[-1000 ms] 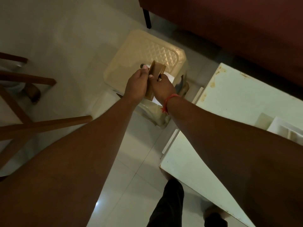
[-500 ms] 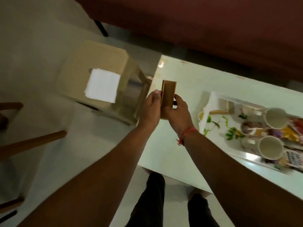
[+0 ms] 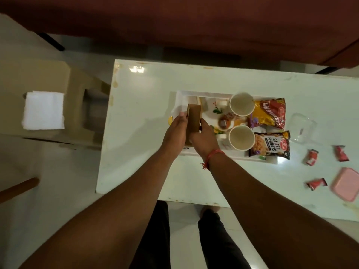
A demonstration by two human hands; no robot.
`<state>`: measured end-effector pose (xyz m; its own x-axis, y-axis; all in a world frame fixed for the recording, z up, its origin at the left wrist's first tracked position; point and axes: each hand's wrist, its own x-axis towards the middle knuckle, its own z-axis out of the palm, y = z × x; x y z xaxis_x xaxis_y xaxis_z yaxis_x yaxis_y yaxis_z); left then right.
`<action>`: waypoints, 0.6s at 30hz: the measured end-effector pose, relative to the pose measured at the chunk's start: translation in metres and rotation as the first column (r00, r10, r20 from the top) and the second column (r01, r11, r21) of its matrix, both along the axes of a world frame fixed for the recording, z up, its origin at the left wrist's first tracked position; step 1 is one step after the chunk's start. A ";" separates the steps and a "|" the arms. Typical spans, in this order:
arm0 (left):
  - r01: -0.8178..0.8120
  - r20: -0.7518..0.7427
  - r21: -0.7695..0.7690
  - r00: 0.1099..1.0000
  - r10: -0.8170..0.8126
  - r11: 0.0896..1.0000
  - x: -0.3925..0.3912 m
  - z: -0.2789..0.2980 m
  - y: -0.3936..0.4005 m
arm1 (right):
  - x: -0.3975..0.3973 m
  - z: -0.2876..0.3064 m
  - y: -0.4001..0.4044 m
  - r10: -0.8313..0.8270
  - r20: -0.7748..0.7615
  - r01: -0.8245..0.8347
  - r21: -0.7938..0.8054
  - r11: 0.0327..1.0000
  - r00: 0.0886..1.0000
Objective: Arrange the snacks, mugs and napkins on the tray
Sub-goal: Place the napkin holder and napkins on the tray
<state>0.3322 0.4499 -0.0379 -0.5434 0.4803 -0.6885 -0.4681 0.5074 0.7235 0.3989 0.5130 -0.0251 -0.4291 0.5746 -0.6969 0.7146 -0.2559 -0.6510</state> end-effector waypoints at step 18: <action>0.051 -0.016 -0.063 0.998 -0.052 0.997 0.003 -0.016 0.018 | -0.005 -0.018 0.014 -0.016 0.036 0.018 -0.046 0.999 0.999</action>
<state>0.3354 0.4682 -0.0535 -0.5312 0.4649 -0.7084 -0.4274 0.5749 0.6977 0.3941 0.5272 -0.0433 -0.3940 0.5485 -0.7375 0.7322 -0.2977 -0.6126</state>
